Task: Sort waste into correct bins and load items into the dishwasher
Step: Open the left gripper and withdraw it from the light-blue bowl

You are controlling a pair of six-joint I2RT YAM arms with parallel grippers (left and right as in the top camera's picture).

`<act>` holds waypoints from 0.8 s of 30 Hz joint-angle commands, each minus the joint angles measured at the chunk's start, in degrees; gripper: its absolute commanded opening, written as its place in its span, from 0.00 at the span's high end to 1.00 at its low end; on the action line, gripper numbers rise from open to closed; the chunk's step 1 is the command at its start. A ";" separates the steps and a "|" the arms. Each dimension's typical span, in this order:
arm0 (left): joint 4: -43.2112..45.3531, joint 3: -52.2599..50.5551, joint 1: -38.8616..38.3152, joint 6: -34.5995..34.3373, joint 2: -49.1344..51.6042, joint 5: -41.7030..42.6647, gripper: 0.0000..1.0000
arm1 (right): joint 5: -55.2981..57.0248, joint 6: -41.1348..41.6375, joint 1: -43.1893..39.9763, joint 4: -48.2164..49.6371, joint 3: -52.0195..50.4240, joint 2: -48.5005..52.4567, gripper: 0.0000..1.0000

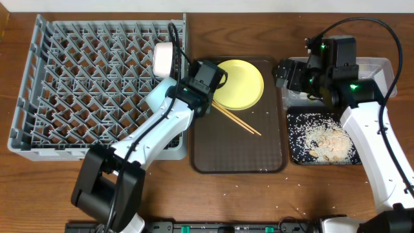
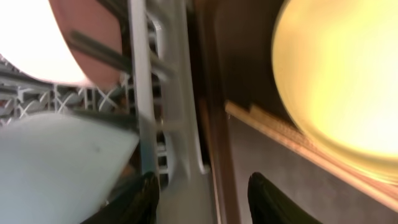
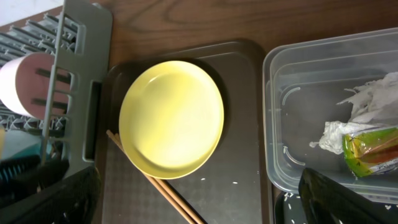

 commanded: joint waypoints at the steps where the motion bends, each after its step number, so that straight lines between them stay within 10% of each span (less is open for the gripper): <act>1: 0.85 0.94 1.60 0.57 0.90 -1.62 0.52 | 0.50 0.00 0.15 -0.02 0.68 -0.11 0.01; 24: 10.54 0.96 2.43 3.63 0.90 -10.29 0.51 | 0.52 0.00 0.15 -0.02 0.68 -0.11 0.01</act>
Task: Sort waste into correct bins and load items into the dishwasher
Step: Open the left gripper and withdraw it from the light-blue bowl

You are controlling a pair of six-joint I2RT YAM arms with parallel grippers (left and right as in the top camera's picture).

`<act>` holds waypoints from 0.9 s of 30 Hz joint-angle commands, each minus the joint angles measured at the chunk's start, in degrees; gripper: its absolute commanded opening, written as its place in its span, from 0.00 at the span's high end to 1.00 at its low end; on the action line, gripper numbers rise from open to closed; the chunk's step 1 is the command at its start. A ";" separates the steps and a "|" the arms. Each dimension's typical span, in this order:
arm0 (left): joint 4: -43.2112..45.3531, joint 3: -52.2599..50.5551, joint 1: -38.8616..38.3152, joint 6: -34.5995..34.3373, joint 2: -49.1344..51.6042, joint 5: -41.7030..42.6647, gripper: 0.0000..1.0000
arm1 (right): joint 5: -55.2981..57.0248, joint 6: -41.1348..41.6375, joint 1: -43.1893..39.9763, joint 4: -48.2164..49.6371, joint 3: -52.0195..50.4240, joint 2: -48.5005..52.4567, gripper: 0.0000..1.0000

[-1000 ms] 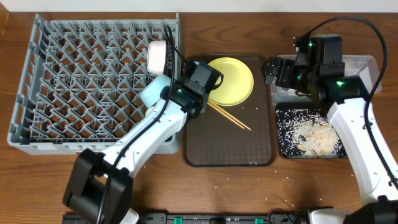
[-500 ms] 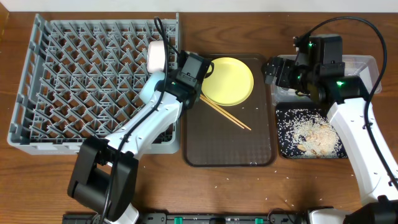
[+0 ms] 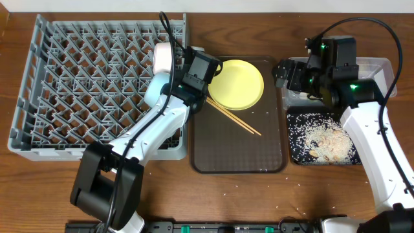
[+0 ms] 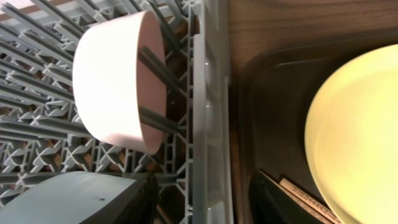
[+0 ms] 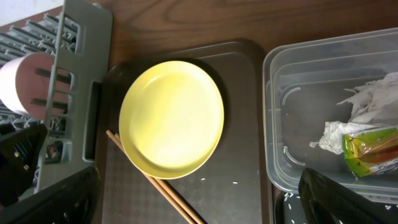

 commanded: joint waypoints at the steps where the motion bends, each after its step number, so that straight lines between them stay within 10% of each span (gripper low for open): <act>1: 0.63 0.96 0.74 0.83 0.74 -4.00 0.52 | 0.55 0.00 0.15 -0.02 0.68 -0.11 0.01; 27: 2.82 0.94 3.76 1.42 2.32 -4.66 0.51 | 0.52 0.00 0.15 -0.02 0.68 -0.11 0.01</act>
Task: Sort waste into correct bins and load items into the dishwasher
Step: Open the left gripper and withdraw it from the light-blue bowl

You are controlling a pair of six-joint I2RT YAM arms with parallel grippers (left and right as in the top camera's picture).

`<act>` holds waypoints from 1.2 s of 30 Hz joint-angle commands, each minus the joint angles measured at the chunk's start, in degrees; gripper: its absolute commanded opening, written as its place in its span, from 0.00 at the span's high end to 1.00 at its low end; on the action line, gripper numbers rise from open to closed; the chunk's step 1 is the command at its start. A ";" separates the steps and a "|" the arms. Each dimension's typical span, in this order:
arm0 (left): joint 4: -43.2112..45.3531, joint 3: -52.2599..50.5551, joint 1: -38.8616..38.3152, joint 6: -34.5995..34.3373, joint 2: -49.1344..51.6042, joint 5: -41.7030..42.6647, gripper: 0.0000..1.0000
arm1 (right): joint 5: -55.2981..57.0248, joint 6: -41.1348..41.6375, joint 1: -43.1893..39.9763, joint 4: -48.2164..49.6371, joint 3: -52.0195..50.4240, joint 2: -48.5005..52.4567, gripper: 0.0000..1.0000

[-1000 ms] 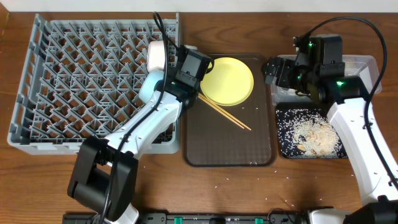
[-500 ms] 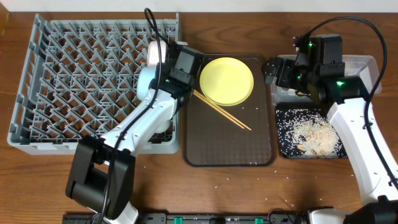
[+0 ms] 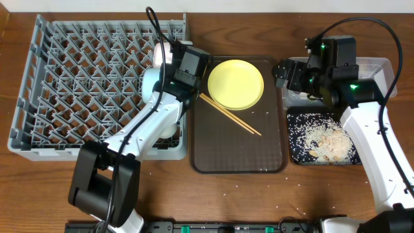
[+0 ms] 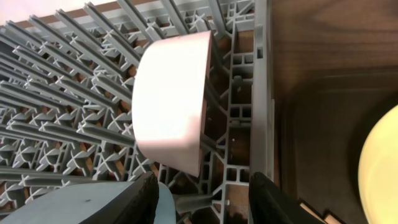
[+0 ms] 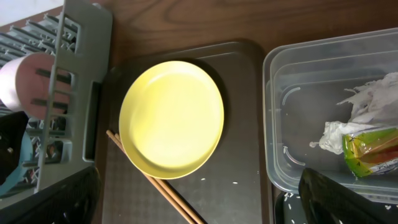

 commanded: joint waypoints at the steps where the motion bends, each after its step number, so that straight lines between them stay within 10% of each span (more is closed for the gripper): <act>1: 0.26 0.94 0.46 1.03 2.01 -1.14 0.52 | 0.55 0.00 0.15 -0.02 0.68 -0.11 0.01; 36: 2.12 0.94 1.25 7.91 2.45 -6.27 0.51 | 0.55 0.00 0.15 -0.04 0.68 -0.11 0.01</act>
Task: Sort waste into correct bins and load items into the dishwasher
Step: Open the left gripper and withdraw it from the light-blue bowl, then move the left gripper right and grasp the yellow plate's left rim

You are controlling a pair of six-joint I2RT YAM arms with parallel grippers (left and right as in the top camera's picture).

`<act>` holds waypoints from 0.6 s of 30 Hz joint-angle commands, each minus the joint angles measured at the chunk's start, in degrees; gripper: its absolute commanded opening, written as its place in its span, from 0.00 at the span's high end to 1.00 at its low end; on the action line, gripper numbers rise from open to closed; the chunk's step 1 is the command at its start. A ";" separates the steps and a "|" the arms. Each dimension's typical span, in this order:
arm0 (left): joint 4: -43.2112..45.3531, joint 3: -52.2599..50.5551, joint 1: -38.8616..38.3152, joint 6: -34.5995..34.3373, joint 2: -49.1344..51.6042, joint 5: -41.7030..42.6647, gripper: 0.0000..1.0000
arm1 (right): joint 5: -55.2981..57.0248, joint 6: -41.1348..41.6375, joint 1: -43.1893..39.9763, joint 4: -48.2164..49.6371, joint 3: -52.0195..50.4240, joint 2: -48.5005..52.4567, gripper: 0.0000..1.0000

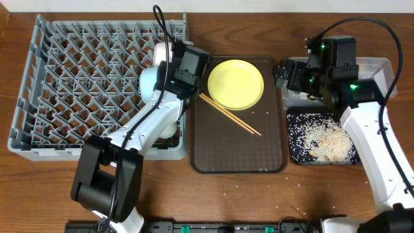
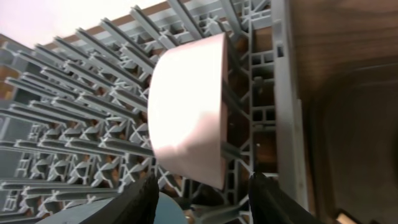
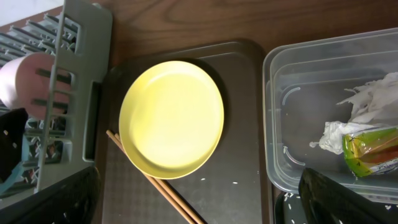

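A pink bowl (image 2: 186,106) stands on its side between the prongs at the right edge of the grey dish rack (image 1: 77,84). My left gripper (image 1: 173,59) hangs open over that edge, the bowl just ahead of its empty fingers (image 2: 144,198). A yellow plate (image 1: 235,84) and a pair of chopsticks (image 1: 236,118) lie on the brown tray (image 1: 239,149). My right gripper (image 1: 284,71) stays open and empty high above the tray's right end, next to the clear bin (image 3: 298,124).
A light-blue dish (image 1: 147,81) sits in the rack under my left arm. The clear bin holds crumpled wrappers (image 3: 367,149). A black bin (image 1: 323,139) in front of it holds rice and food scraps. Rice grains dot the tray and table.
My left gripper has shifted a little further over the rack; the bowl now fills the middle of its view and the yellow plate has left it. The right arm is unmoved.
My left gripper was open over the tray's left edge beside the yellow plate. It then stood at the rack's right wall, then over the rack facing the bowl, where it is now. Bowl, plate, chopsticks and right arm kept their places.
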 commanded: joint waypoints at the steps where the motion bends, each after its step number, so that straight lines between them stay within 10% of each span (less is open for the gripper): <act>1: 0.09 0.94 0.61 0.94 0.96 -2.51 0.51 | 0.55 0.00 0.15 -0.02 0.68 -0.11 0.01; 18: 0.11 1.03 -4.04 0.37 3.04 3.43 0.45 | 0.55 0.00 0.15 -0.02 0.68 -0.11 0.01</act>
